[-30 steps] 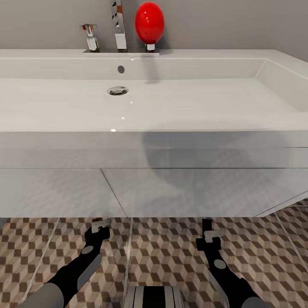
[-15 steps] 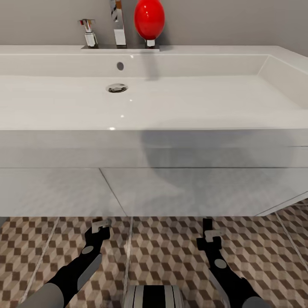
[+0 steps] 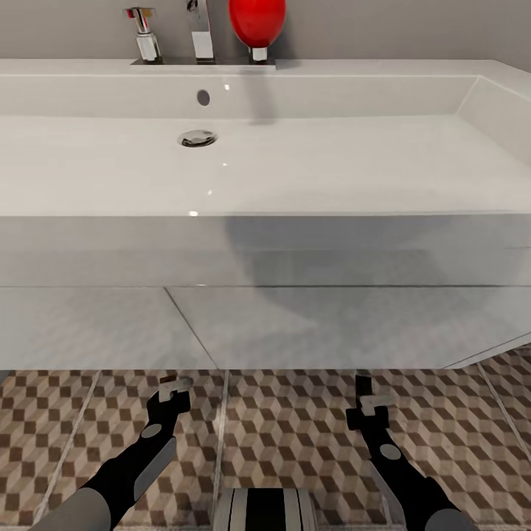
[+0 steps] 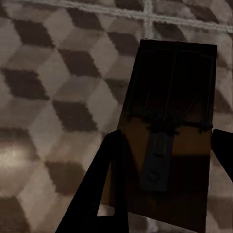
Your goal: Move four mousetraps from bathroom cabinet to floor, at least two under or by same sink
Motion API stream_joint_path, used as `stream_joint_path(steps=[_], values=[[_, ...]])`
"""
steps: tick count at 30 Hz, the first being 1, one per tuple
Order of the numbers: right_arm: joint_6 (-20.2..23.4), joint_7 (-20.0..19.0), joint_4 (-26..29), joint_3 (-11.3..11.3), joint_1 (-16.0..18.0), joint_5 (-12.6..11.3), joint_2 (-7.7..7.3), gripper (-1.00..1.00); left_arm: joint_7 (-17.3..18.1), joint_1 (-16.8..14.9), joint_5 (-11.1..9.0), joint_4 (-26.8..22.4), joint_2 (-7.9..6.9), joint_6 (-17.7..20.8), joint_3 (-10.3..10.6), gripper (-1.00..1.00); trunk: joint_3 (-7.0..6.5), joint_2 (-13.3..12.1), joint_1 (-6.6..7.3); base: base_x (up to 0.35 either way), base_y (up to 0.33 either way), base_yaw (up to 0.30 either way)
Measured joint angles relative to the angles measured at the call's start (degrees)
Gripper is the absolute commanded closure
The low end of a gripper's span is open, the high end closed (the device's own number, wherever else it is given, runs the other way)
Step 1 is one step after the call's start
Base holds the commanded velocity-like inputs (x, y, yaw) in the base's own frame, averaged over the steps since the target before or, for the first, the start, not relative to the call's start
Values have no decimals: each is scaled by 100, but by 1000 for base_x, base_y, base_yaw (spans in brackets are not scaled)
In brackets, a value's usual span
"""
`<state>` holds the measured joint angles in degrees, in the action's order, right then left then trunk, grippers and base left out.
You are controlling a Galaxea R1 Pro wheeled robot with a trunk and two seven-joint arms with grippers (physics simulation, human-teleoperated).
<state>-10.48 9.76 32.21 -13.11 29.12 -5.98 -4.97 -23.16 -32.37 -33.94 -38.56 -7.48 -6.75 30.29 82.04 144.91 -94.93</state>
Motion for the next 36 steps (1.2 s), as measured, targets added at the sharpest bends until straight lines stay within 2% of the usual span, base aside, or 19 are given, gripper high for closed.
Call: stream_joint_path(steps=[2,4,8,17,26,36], values=[[4,-303,-18,6,1,-5,-22,100,3,0,0,0,0,0,0,100,0,0,0,0,0,0],[37,-682,-29,14,1,-17,-127,100,8,0,0,0,-3,0,0,100,0,0,0,0,0,0],[109,-874,-23,40,2,-8,-224,100,11,0,0,0,-2,-5,0,100,0,0,0,0,0,0],[131,-798,2,62,2,21,-236,100,5,0,-4,0,1,-5,0,100,0,0,0,0,0,0],[78,-285,81,67,2,31,-240,100,3,0,0,0,16,-13,22,100,0,0,0,0,0,0],[94,-205,460,67,1,6,-242,100,14,0,-17,-13,31,-27,34,100,0,0,0,0,0,0]])
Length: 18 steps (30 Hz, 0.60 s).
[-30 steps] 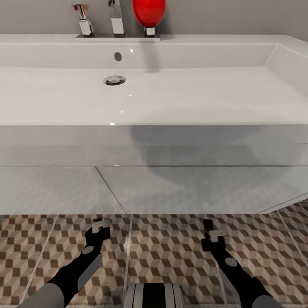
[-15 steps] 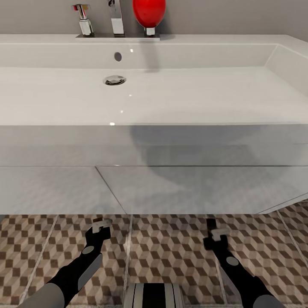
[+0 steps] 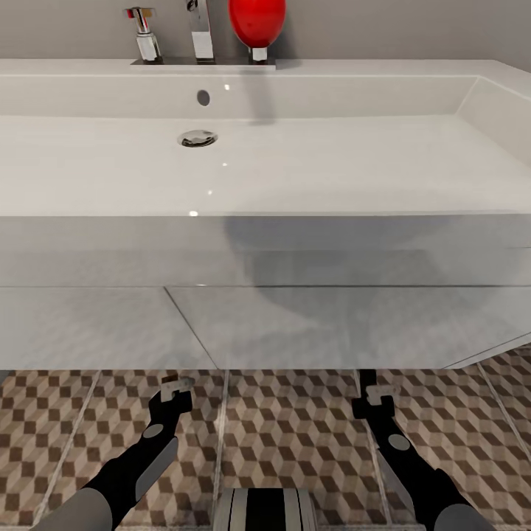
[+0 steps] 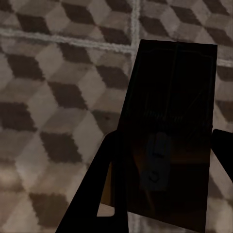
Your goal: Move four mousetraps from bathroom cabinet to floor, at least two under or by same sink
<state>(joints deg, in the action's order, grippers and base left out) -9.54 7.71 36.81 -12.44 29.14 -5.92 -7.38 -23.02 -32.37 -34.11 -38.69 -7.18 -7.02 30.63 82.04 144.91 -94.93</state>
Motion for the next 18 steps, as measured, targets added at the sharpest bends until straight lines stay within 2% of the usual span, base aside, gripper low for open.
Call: stream_joint_path(steps=[18], values=[[1,3,4,-15,0,11,17,100,-72,0,12,-6,-10,4,-22,100,0,0,0,0,0,0]])
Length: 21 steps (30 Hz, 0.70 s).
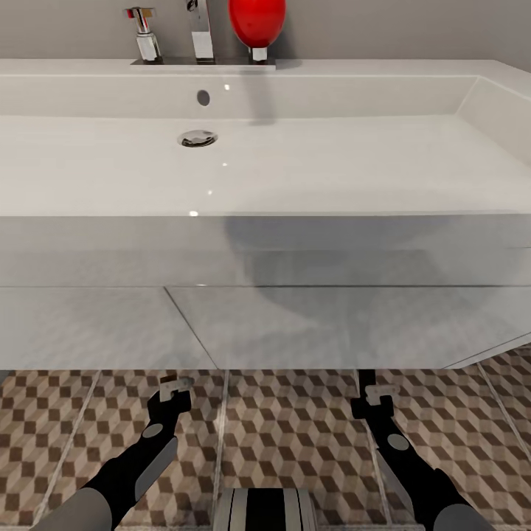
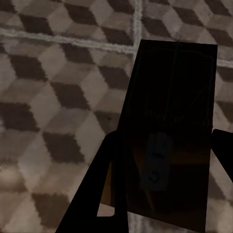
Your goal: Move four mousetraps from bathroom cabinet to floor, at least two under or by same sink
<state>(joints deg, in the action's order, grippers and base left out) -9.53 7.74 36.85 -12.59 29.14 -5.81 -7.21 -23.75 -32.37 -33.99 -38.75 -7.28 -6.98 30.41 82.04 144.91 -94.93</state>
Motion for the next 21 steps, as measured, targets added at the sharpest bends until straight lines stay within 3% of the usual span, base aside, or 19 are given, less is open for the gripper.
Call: stream_joint_path(steps=[5,11,14,21], values=[[0,4,0,-2,0,1,0,100,-95,0,101,11,-24,11,5,100,0,0,0,0,0,0],[0,8,-2,-2,0,3,0,100,-802,0,925,11,24,38,7,100,0,0,0,0,0,0],[0,9,-1,-2,0,6,0,100,-798,0,1031,10,34,33,-13,100,0,0,0,0,0,0],[0,9,-3,-4,0,8,4,100,-660,0,1064,9,41,36,-27,100,0,0,0,0,0,0]])
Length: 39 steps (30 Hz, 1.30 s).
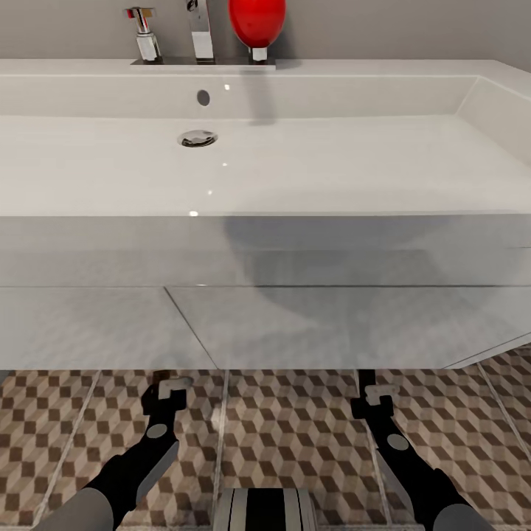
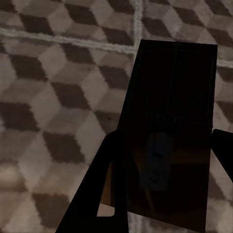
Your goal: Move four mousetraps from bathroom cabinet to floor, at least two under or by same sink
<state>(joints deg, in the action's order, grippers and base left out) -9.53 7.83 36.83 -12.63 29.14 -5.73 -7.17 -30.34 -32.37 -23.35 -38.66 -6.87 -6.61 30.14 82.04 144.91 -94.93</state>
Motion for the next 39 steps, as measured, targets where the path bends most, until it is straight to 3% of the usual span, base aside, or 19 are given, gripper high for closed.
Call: stream_joint_path(steps=[4,9,16,23,39], values=[[0,0,2,-5,0,0,3,100,15,0,6,0,8,39,10,100,0,0,0,0,0,0],[3,0,2,-7,0,4,5,100,108,0,-2,-25,20,616,-15,100,0,0,0,0,0,0],[6,0,2,-8,0,8,4,100,96,-1,-22,-49,69,840,-227,100,0,0,0,0,0,0],[8,0,0,-7,0,8,5,100,82,-1,2,-57,127,589,-387,100,0,0,0,0,0,0],[-1,0,-1,-3,0,-2,4,100,64,0,15,-247,187,170,-435,100,0,0,0,0,0,0]])
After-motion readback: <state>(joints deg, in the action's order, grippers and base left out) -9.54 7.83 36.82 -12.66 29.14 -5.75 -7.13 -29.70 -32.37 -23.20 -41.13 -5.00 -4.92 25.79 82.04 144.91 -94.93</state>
